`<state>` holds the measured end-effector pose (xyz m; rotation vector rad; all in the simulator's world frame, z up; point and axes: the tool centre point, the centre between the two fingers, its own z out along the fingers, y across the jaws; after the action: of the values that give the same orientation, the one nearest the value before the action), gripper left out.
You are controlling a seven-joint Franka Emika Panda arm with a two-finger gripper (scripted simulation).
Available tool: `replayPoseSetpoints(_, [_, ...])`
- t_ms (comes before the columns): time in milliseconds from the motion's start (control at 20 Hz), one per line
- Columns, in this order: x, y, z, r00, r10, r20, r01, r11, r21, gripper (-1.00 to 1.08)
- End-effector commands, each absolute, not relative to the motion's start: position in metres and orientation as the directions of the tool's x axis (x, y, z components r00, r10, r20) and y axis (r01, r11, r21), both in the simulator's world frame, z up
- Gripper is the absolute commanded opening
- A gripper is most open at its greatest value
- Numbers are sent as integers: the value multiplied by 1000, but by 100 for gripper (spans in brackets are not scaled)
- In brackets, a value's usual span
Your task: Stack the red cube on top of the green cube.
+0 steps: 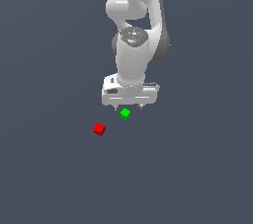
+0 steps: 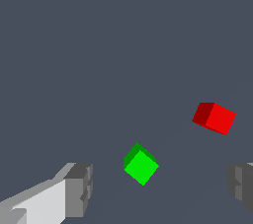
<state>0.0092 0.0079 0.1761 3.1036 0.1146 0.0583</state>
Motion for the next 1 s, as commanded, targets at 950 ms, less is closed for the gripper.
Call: replayPoseSetpoints(950, [35,-92,100,971,-241,13,-241,-971,11,100])
